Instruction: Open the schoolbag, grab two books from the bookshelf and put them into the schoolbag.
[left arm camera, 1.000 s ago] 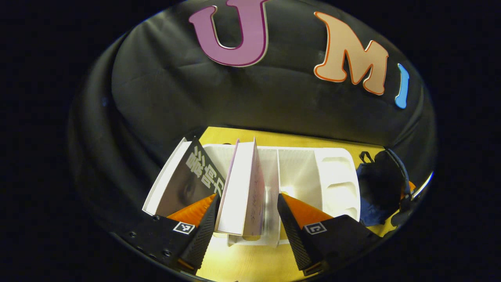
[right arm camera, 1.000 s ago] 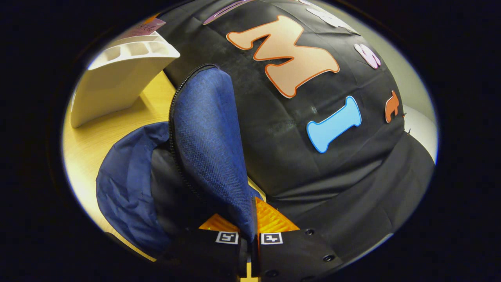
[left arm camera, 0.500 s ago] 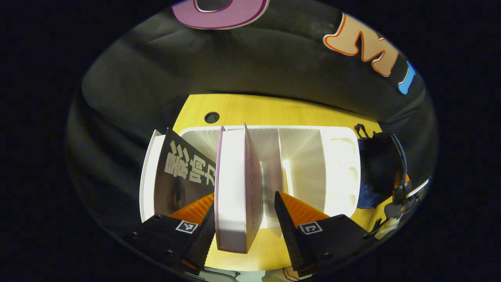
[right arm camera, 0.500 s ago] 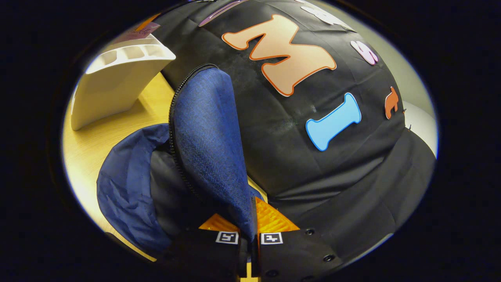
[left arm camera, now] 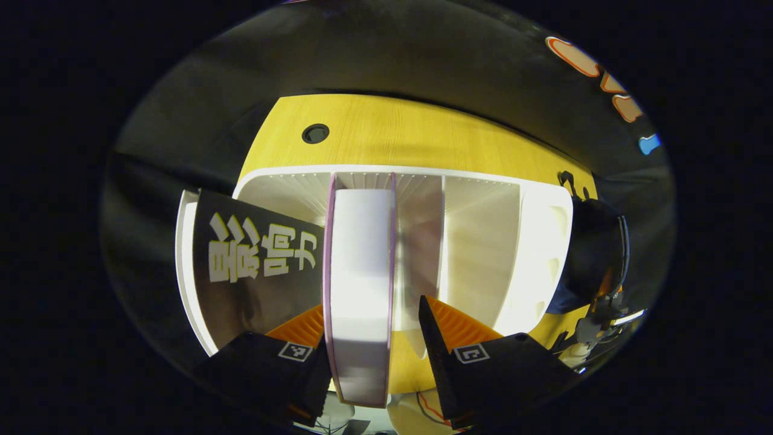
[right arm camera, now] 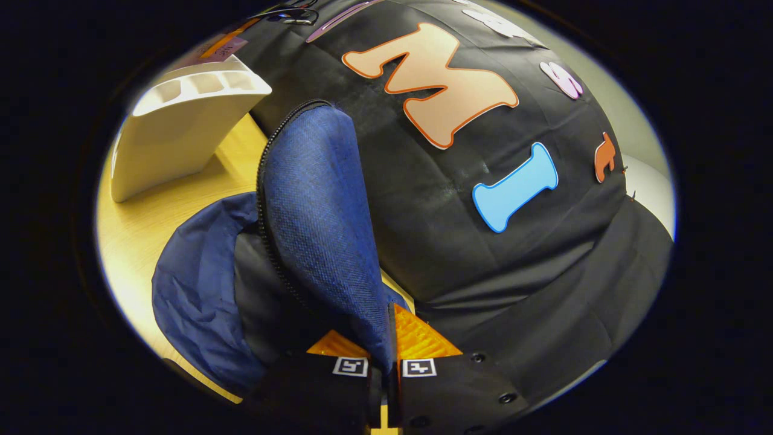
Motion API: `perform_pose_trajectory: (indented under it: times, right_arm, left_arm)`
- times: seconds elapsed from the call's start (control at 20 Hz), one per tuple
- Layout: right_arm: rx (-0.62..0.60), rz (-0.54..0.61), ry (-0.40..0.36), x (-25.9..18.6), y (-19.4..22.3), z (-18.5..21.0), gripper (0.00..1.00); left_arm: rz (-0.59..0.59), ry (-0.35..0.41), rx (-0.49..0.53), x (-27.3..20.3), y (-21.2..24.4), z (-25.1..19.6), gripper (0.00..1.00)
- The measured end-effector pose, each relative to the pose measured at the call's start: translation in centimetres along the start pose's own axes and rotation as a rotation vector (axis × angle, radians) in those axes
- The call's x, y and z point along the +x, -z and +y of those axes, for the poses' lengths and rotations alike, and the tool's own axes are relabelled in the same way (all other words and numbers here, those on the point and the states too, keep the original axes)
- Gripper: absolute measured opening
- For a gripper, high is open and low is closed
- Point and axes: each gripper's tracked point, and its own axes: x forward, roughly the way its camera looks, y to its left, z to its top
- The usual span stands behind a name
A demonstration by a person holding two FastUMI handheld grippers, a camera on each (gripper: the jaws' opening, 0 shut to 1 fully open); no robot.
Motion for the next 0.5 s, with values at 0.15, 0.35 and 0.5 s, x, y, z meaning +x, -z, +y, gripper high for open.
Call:
perform_pose_trajectory:
  times: [0.15, 0.35, 0.5]
  right_arm:
    - [-0.002, 0.0, -0.003, -0.1, 0.0, 0.1, 0.05]
    - [-0.003, 0.002, -0.008, -0.2, 0.0, 0.1, 0.05]
    - [-0.006, 0.002, -0.011, -0.2, 0.2, 0.3, 0.05]
  left_arm:
    - [0.028, -0.01, 0.009, 0.9, -0.3, -0.3, 0.67]
    - [0.096, 0.0, 0.003, 1.5, 0.2, -1.5, 0.4]
    - [0.113, -0.016, 0.0, 1.7, 0.3, -1.3, 0.39]
